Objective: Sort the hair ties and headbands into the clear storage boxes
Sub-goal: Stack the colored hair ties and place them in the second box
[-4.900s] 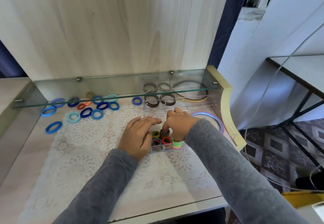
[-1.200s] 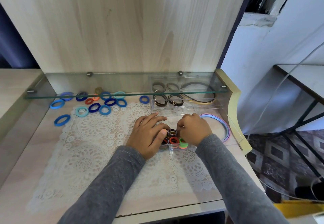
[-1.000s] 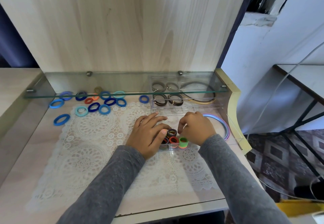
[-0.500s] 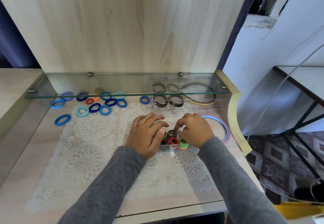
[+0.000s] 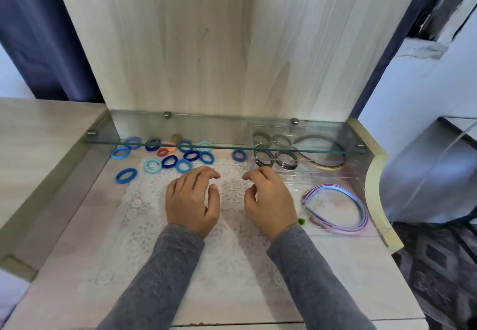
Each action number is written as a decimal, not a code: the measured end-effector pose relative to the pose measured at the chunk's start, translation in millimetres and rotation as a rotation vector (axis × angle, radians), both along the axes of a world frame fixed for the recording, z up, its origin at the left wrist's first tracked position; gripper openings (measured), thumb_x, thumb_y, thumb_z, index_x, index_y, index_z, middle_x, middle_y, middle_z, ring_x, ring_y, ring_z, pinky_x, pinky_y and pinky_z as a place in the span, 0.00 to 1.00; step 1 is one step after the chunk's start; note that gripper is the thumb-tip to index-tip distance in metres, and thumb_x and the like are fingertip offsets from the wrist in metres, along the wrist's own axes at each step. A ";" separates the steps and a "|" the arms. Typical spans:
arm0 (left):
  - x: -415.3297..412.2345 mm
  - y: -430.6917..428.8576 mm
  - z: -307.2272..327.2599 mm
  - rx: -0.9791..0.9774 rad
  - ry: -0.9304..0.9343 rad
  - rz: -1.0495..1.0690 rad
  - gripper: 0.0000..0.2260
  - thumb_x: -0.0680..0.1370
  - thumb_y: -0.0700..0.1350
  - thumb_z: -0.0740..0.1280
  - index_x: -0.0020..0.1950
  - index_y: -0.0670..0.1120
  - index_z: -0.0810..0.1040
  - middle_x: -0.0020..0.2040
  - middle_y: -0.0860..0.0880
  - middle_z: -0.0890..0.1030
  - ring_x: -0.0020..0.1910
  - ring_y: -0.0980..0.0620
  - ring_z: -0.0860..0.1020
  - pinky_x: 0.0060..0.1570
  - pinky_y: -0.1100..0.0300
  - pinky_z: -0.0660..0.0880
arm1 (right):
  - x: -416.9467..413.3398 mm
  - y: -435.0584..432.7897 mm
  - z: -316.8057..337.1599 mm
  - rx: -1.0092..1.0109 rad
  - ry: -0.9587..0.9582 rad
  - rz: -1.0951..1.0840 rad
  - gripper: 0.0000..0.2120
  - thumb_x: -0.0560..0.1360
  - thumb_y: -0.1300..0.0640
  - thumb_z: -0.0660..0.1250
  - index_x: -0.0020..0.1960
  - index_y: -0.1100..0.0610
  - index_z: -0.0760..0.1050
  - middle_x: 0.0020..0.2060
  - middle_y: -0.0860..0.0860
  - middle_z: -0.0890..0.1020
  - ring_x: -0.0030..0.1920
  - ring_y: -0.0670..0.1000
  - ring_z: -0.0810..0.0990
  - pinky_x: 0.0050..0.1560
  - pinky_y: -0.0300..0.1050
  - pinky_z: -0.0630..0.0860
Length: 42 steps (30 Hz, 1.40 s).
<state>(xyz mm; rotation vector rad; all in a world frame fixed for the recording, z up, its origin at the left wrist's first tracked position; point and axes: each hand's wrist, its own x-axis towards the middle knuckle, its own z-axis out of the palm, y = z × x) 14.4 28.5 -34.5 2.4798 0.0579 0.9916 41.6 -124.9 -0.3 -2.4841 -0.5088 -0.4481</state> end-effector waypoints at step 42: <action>52.0 134.8 -11.4 0.168 0.365 0.318 0.18 0.73 0.53 0.55 0.54 0.49 0.79 0.52 0.50 0.82 0.54 0.49 0.77 0.60 0.46 0.66 | 71.6 165.4 -45.5 -0.051 -0.085 0.004 0.15 0.70 0.57 0.58 0.52 0.57 0.78 0.52 0.55 0.79 0.52 0.57 0.75 0.51 0.52 0.72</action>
